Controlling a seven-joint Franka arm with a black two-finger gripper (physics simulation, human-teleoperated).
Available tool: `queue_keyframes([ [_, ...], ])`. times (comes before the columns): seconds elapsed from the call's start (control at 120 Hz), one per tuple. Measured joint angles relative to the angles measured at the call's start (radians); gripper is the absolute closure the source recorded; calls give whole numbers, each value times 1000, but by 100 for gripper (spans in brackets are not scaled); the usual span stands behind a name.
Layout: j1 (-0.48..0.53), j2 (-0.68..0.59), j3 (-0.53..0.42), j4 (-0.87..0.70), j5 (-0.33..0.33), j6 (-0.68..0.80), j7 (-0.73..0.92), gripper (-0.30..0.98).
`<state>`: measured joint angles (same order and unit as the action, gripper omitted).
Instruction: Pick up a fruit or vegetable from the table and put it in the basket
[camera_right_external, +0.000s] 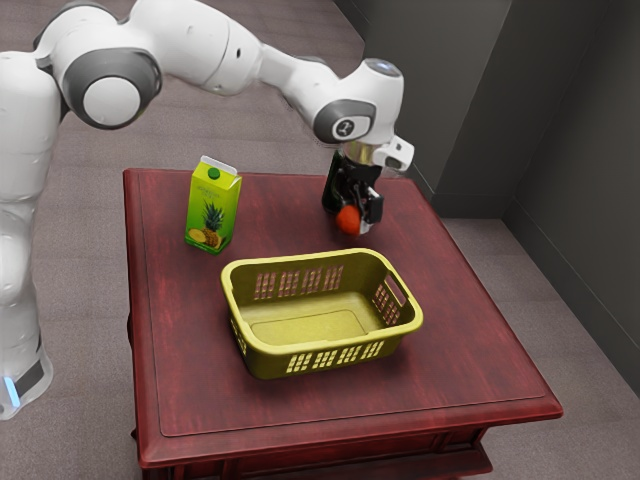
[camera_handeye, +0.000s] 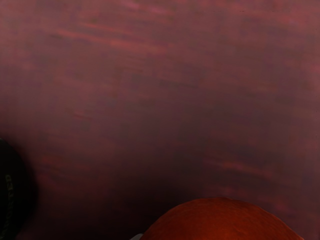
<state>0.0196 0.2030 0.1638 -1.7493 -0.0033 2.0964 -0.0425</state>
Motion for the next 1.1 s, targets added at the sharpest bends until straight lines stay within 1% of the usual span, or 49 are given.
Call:
queue_keyframes([
  [0.1, -9, -80, -3, 28, 13, -34, -23, 78],
  [0.192, -39, -179, -9, 30, 20, -84, -38, 79],
  [0.225, -39, -205, -25, 28, 22, -109, -42, 79],
  [0.25, -78, -222, 2, 26, 23, -127, -44, 79],
  [0.333, -123, -263, 4, 17, 22, -193, -48, 79],
  [0.433, -179, -315, -20, -46, 19, -255, -48, 79],
  [0.542, -195, -370, -76, -130, 16, -294, -45, 79],
  [0.642, -189, -382, -106, -165, 14, -314, -41, 79],
  [0.817, -180, -376, -200, -242, 12, -306, -37, 79],
  [1.1, -168, -308, -236, -258, 14, -256, -40, 79],
])
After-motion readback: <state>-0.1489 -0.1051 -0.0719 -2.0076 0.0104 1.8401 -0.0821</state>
